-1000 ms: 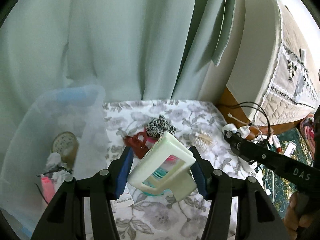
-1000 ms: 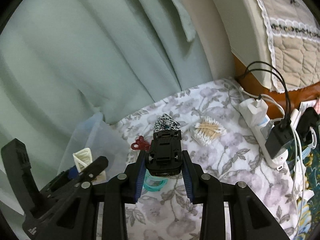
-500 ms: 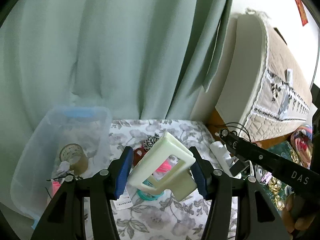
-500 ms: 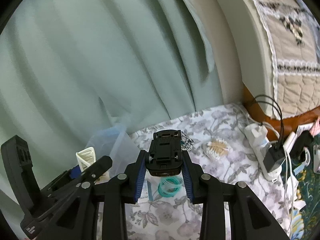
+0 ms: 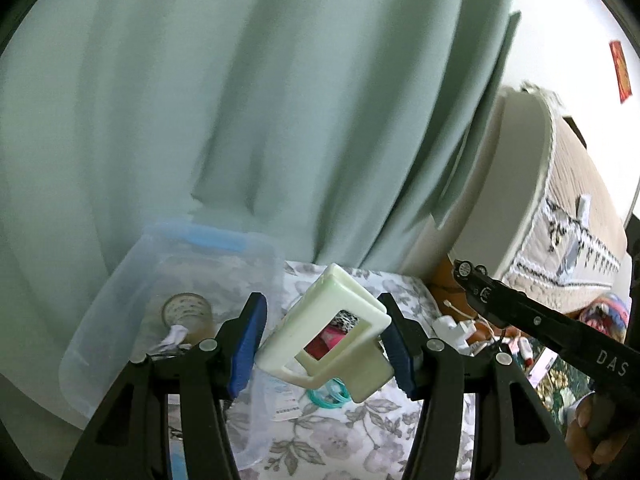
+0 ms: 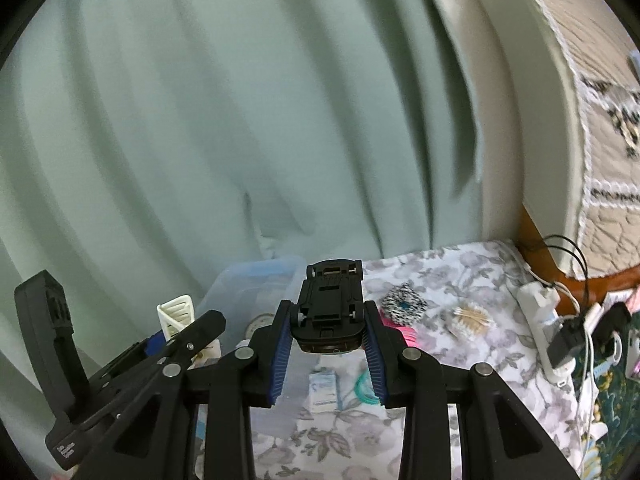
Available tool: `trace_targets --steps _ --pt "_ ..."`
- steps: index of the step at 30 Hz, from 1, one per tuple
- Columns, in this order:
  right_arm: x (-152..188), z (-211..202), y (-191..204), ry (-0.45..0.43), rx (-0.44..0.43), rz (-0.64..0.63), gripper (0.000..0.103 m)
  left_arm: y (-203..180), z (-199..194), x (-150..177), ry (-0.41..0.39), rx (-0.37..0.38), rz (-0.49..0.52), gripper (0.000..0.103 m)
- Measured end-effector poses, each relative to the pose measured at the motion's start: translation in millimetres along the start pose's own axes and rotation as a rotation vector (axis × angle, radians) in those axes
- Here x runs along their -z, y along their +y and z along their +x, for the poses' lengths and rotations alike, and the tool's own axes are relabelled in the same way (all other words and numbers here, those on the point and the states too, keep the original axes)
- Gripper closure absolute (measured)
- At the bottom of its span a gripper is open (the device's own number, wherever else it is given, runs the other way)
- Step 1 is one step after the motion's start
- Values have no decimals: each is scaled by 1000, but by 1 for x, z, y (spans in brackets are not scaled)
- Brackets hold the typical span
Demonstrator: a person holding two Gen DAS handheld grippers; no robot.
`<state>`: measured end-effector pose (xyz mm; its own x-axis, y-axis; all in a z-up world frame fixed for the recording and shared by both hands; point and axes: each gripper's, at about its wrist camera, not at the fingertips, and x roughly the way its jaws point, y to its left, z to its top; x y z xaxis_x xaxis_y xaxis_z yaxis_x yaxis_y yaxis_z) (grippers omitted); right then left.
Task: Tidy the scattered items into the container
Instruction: 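Carry the white claw clip and black hair clip over the clear bin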
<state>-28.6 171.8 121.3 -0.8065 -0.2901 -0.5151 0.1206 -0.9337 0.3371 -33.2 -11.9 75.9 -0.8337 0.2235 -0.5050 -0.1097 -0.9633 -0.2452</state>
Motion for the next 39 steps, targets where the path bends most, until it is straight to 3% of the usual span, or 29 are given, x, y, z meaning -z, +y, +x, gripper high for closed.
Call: trace_targets --steps 9,21,29,39 --pt "0 9 41 23 -44 -56 67 37 -14 -4 -29 -18 -60 45" --pt "-2 39 98 64 -118 -149 67 102 -33 -12 -53 -105 -171 45" --pt "16 78 125 170 -149 -206 67 130 -21 -5 11 -140 -213 45" --pt "38 114 128 281 -142 -216 67 144 -5 3 86 -161 -227 45"
